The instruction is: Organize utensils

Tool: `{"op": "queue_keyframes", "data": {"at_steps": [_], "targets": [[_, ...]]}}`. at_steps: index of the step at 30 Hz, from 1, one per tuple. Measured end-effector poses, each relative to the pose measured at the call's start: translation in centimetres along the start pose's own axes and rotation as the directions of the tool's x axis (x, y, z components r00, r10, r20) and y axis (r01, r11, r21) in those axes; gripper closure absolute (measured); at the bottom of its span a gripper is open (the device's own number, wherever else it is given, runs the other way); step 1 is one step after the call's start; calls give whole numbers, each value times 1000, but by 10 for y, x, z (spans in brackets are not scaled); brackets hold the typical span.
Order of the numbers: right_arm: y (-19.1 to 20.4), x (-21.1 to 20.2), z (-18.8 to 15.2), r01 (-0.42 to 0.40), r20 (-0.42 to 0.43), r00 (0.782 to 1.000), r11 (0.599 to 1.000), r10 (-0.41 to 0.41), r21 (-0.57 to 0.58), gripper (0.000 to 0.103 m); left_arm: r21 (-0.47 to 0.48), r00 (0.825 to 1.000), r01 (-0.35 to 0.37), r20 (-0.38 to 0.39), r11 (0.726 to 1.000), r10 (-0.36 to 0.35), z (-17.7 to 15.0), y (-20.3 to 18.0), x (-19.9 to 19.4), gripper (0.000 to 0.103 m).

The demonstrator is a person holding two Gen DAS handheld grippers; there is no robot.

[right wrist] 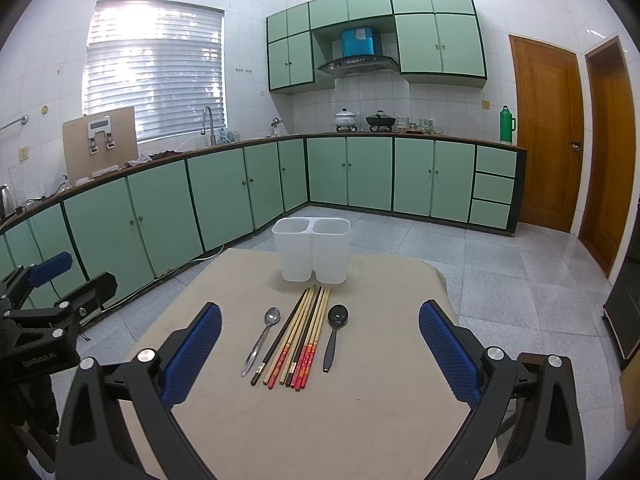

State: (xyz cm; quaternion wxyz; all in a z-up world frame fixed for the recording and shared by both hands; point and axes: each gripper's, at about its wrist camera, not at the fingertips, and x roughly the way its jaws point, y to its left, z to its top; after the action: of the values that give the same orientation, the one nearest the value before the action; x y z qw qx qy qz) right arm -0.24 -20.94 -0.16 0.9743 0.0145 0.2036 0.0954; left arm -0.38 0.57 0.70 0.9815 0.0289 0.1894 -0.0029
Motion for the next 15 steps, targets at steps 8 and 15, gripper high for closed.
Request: {"op": "queue_keyframes", "data": {"at_steps": [8, 15], "targets": [[3, 1, 0, 0, 0, 1000, 1000, 0, 1, 6, 0, 1000, 0, 0, 1000, 0, 0, 1, -1, 5], [-1, -2, 0, -2, 0, 1000, 1000, 2, 2, 6, 2, 1000, 0, 1, 1000, 0, 0, 1, -1, 5]]}}
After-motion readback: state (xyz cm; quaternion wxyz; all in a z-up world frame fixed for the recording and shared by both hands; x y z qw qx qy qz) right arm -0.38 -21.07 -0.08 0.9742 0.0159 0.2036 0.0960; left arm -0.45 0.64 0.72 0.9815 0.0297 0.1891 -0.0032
